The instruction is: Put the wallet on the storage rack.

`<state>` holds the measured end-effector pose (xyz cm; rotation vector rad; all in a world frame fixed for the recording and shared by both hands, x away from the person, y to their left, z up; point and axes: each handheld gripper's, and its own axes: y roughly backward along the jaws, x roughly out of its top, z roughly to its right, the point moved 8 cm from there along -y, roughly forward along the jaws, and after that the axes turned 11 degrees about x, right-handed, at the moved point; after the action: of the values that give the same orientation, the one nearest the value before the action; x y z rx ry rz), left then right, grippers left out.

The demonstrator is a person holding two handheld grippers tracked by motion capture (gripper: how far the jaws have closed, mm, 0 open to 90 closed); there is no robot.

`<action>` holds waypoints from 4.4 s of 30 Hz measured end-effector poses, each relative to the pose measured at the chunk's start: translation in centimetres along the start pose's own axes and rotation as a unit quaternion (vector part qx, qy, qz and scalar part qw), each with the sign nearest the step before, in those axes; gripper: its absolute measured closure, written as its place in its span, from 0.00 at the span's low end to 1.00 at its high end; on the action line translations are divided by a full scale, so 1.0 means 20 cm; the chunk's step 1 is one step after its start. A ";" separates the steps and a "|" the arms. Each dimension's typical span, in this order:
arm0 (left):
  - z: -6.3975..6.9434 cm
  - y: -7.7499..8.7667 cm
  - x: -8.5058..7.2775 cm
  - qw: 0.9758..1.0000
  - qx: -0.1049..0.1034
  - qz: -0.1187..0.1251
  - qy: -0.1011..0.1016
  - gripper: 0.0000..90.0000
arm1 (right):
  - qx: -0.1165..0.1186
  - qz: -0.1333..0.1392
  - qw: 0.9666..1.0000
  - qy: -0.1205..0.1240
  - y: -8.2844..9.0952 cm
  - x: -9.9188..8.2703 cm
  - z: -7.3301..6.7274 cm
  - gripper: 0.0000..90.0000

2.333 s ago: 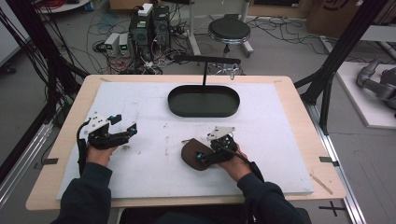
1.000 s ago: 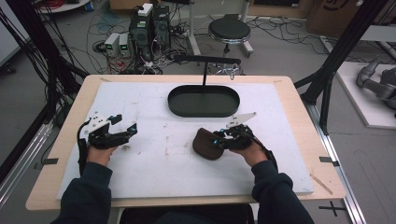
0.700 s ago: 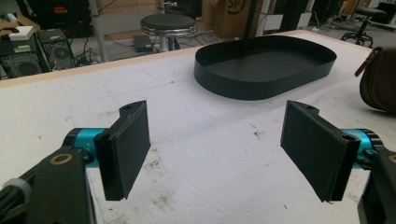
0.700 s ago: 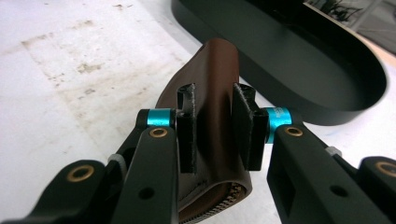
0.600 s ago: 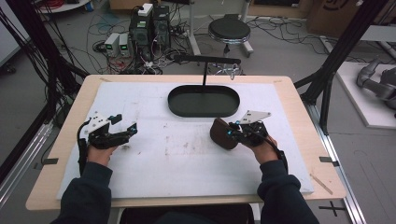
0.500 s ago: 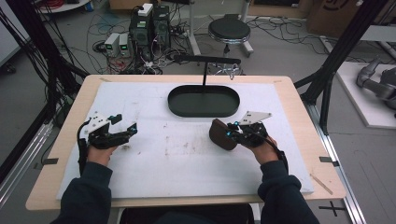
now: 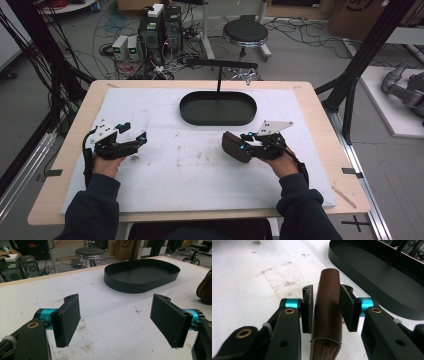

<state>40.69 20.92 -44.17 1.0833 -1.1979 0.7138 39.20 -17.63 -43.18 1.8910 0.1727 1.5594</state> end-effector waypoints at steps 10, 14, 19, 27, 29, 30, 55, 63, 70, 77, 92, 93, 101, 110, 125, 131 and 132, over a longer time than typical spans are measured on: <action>0.00 0.00 0.00 1.000 -0.002 -0.001 -0.001 0.27 | -0.004 0.006 1.000 -0.005 0.01 0.00 0.01 0.66; 0.00 0.00 0.00 1.000 -0.001 -0.001 0.000 0.27 | -0.008 0.011 1.000 -0.011 0.01 0.00 0.01 0.60; 0.00 0.00 0.00 1.000 -0.001 0.000 0.001 0.26 | -0.021 0.040 0.999 -0.022 0.01 0.02 0.03 0.34; 0.00 0.00 0.00 1.000 -0.003 0.002 0.001 0.27 | 0.005 -0.045 0.998 -0.031 -0.14 -0.09 0.00 0.30; 0.00 0.00 0.00 1.000 -0.003 0.004 0.000 0.26 | 0.006 -0.055 0.998 -0.030 -0.16 -0.09 0.00 0.40; 0.00 0.00 0.00 1.000 -0.003 0.004 0.000 0.26 | 0.006 -0.055 0.998 -0.030 -0.16 -0.09 0.00 0.40; 0.00 0.00 0.01 1.000 -0.006 0.011 0.001 0.26 | -0.050 0.040 0.996 -0.057 -0.25 0.34 0.32 0.70; 0.00 0.00 0.01 1.000 -0.008 0.010 0.002 0.26 | -0.086 0.030 0.993 -0.075 -0.39 0.39 0.50 0.70; 0.00 0.00 0.01 1.000 -0.008 0.010 0.004 0.26 | -0.088 0.022 0.990 -0.106 -0.53 0.38 0.58 0.70; 0.00 0.00 0.01 1.000 -0.010 0.010 0.004 0.26 | -0.078 0.015 0.987 -0.142 -0.62 0.33 0.63 0.69; 0.00 0.00 0.01 1.000 -0.010 0.009 0.003 0.26 | -0.149 0.012 0.976 -0.159 -0.37 0.29 0.72 0.41; 0.00 0.00 0.00 1.000 -0.010 0.007 0.002 0.26 | -0.148 0.014 0.976 -0.157 -0.35 0.30 0.72 0.41; 0.00 0.00 0.00 1.000 -0.007 0.008 0.004 0.26 | -0.146 0.002 0.982 -0.120 -0.16 0.30 0.66 0.33; 0.01 0.00 0.02 1.000 -0.011 0.014 0.010 0.26 | -0.149 0.026 0.985 -0.085 0.11 0.13 0.46 0.24; 0.02 0.01 0.05 1.000 -0.013 0.022 0.008 0.25 | -0.164 0.063 0.982 -0.072 0.30 -0.15 0.22 0.23; 0.03 0.01 0.05 1.000 -0.014 0.022 0.005 0.25 | -0.170 0.061 0.981 -0.070 0.30 -0.17 0.21 0.23; 0.04 0.01 0.05 1.000 -0.015 0.023 0.006 0.25 | -0.169 0.060 0.981 -0.073 0.30 -0.18 0.21 0.23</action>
<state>40.50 20.23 -43.15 1.0277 -1.2233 0.7349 40.18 -25.72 -43.01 1.7591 -0.2619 1.4150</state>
